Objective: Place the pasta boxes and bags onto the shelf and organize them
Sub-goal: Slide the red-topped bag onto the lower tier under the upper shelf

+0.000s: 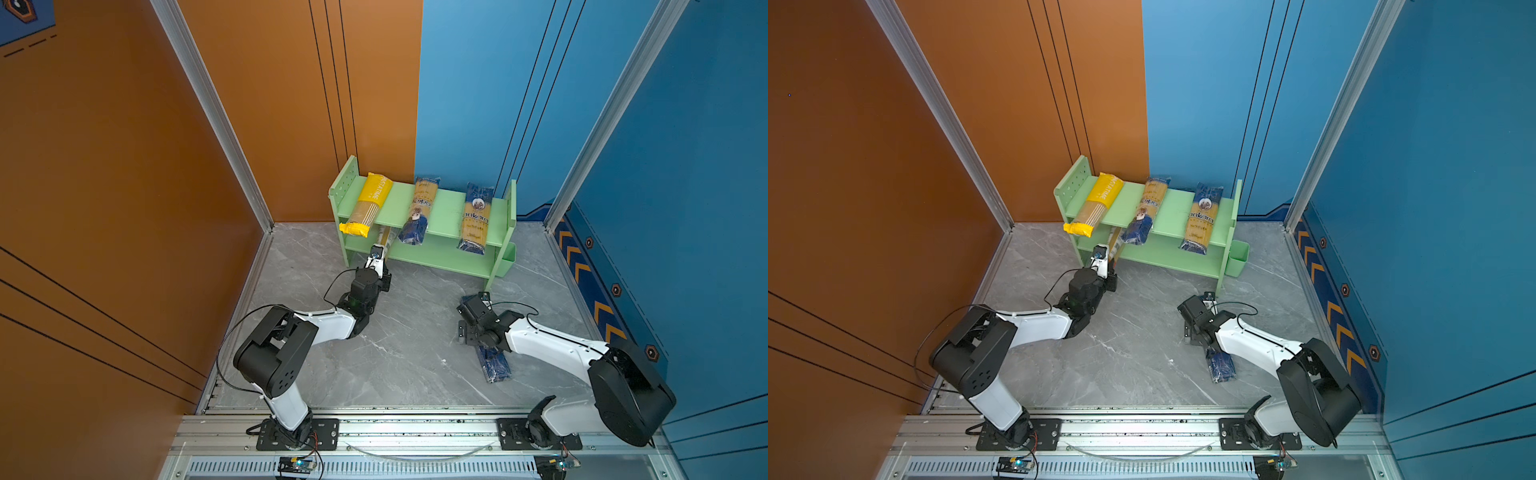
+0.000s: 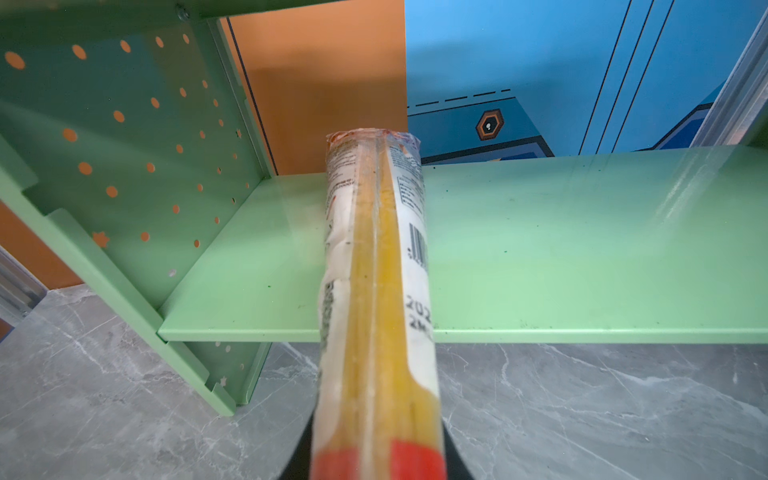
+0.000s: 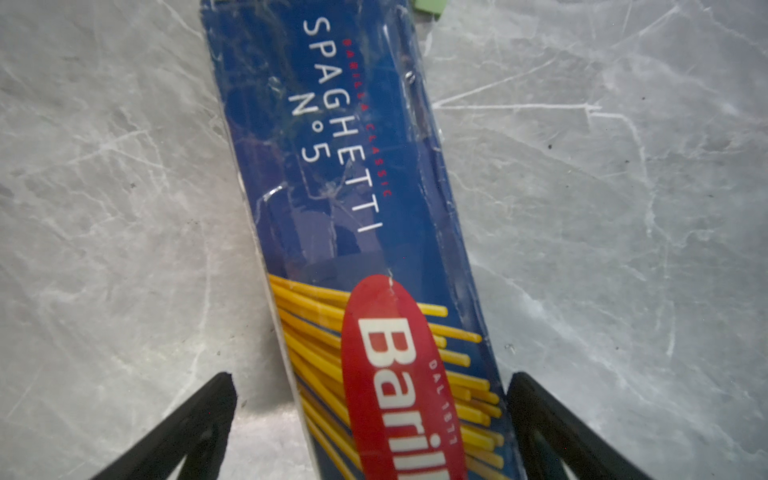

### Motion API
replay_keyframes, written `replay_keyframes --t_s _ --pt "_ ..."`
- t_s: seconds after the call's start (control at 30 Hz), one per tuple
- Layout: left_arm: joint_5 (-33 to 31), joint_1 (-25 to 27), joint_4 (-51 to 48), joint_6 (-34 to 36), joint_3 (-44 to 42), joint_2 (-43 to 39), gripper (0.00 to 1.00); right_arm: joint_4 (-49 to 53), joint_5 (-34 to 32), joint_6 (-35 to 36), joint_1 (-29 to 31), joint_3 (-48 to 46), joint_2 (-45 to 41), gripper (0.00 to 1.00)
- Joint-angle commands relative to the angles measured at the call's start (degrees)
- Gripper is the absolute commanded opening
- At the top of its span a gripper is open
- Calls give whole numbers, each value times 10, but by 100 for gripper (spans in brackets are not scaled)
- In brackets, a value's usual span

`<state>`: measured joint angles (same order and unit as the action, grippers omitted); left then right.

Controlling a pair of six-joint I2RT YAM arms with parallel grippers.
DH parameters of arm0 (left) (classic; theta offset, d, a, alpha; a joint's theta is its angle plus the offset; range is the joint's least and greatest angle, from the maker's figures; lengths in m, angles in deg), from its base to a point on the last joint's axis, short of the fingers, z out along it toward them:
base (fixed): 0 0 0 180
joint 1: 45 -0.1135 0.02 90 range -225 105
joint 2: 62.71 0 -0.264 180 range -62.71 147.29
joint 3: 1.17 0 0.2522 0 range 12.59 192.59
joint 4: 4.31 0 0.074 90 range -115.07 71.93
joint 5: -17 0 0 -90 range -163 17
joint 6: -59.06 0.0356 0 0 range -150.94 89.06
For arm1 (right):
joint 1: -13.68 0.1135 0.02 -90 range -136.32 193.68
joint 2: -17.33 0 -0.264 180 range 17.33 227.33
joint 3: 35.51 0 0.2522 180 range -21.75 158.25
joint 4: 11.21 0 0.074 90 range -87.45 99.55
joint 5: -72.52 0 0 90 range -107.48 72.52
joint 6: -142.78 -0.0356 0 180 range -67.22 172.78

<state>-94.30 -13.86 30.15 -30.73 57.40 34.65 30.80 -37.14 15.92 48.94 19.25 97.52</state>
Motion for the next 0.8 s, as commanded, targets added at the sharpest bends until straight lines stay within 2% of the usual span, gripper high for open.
replay_keyframes --t_s 0.0,0.77 --pt "4 -3 108 -1 44 -9 0 2 -6 9 -5 -2 -19 100" --pt "6 -4 100 1 89 29 0 2 -2 11 -20 -19 -40 100"
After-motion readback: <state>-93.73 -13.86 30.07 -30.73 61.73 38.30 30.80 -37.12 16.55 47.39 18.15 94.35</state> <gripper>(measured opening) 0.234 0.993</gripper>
